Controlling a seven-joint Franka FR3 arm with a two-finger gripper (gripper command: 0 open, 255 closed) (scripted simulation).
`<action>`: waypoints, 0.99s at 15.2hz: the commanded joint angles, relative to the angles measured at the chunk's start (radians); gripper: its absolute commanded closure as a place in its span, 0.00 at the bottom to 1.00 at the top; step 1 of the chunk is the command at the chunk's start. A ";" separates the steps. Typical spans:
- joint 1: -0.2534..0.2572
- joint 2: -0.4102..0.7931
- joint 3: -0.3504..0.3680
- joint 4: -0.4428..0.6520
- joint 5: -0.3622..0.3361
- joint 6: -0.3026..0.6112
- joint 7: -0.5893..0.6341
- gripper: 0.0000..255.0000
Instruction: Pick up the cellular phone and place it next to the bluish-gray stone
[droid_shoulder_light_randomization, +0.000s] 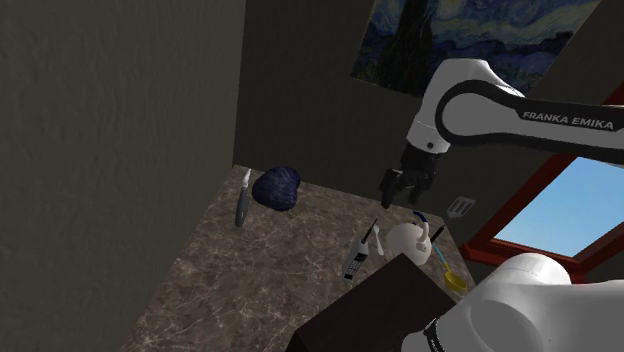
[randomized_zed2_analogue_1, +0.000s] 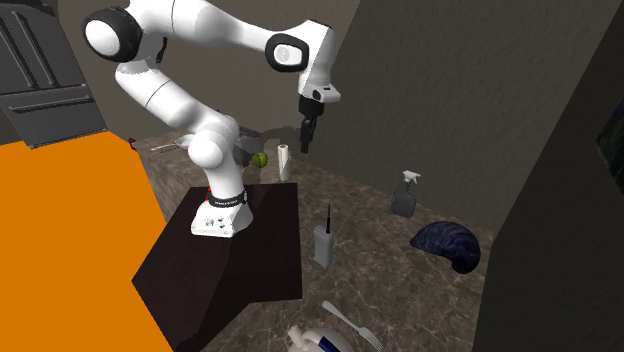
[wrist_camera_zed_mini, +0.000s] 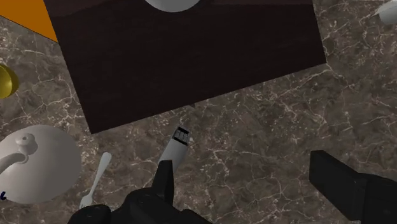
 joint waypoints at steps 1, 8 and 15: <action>-0.013 0.037 0.008 -0.052 -0.006 0.093 0.028 0.00; -0.068 0.216 0.029 -0.174 -0.037 0.401 0.126 0.00; -0.147 0.507 0.051 -0.214 -0.111 0.737 0.256 0.00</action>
